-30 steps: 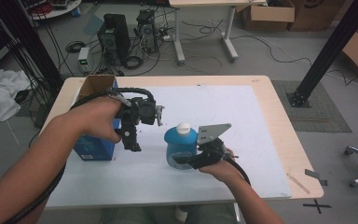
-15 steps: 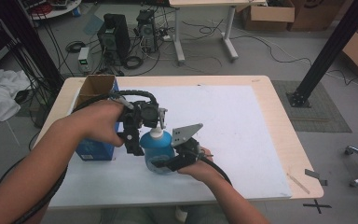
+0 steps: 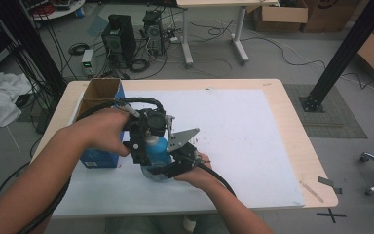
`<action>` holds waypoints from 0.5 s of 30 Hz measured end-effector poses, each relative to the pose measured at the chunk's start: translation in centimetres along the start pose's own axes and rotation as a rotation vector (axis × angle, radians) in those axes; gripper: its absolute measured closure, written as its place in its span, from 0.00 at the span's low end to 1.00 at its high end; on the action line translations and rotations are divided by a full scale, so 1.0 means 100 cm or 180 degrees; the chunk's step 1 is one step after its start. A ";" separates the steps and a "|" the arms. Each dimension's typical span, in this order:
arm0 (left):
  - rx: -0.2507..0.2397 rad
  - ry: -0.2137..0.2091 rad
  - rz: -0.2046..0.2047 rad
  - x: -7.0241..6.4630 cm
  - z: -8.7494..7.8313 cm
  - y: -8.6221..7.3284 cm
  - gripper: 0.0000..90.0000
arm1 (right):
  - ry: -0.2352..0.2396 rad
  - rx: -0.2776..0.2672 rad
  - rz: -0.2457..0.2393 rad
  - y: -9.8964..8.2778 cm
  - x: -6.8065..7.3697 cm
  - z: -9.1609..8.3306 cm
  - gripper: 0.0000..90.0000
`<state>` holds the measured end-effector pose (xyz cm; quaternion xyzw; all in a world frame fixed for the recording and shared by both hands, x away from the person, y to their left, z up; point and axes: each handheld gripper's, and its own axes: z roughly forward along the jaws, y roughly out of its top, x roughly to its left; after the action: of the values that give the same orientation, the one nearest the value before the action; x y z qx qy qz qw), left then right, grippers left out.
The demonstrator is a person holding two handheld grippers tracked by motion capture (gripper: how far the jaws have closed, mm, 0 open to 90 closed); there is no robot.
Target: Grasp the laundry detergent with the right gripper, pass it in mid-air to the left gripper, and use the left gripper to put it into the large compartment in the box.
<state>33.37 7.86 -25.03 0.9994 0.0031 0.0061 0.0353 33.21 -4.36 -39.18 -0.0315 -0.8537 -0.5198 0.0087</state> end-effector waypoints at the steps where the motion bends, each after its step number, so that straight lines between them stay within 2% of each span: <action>1: 0.0016 0.0007 0.0019 0.000 0.000 0.000 0.00 | 0.0005 -0.0009 -0.0018 0.001 0.000 0.001 0.49; 15: 0.0116 0.0031 0.0044 -0.001 0.005 -0.001 0.07 | 0.0003 -0.0061 -0.0023 0.007 0.001 0.006 0.49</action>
<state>33.31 7.93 -25.54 0.9998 -0.0035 0.0112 0.0170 33.15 -3.51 -38.79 -0.0282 -0.8488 -0.5280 0.0069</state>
